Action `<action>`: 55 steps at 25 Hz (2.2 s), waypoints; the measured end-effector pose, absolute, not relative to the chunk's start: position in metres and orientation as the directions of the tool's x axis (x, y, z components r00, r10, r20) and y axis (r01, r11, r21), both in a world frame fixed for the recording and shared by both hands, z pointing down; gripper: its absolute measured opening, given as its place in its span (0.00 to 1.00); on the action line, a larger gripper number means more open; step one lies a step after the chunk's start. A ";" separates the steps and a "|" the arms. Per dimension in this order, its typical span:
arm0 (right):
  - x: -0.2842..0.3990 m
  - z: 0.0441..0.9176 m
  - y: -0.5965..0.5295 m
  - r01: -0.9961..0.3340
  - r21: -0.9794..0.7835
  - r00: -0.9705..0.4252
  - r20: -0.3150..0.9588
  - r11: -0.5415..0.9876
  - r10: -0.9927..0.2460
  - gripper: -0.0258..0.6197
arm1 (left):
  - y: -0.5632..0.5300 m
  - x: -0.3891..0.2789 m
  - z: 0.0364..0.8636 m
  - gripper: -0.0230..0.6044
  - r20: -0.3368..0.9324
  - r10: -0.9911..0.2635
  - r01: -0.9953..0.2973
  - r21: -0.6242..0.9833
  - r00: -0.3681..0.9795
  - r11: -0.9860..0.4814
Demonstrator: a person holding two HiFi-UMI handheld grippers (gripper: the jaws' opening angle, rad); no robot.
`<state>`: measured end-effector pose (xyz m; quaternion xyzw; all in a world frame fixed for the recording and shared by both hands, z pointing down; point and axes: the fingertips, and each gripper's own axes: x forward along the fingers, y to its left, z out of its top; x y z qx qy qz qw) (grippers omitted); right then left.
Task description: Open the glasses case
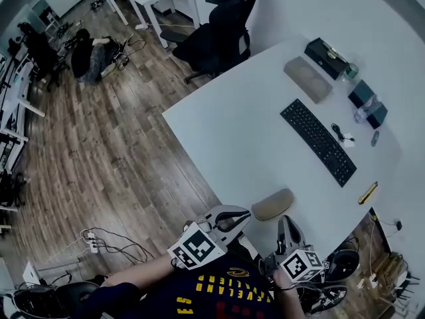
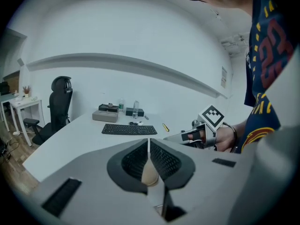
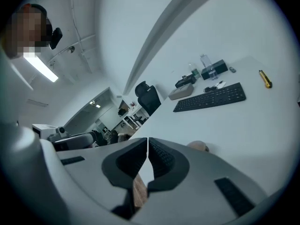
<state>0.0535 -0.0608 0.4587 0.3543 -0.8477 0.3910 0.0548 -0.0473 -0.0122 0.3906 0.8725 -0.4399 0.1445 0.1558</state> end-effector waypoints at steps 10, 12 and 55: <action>0.091 0.523 -0.070 -0.756 -0.627 -0.592 0.534 0.188 -0.604 0.08 | -0.041 -0.020 0.449 0.08 0.503 -0.536 -0.693 0.195 0.678 -0.694; 0.094 0.529 -0.067 -0.766 -0.626 -0.570 0.552 0.149 -0.608 0.08 | -0.043 -0.016 0.457 0.12 0.519 -0.509 -0.678 0.205 0.687 -0.706; 0.077 0.635 -0.042 -0.704 -0.708 -0.595 0.627 -0.050 -0.503 0.12 | -0.060 0.038 0.599 0.62 0.785 -0.322 -0.543 0.021 0.529 -0.840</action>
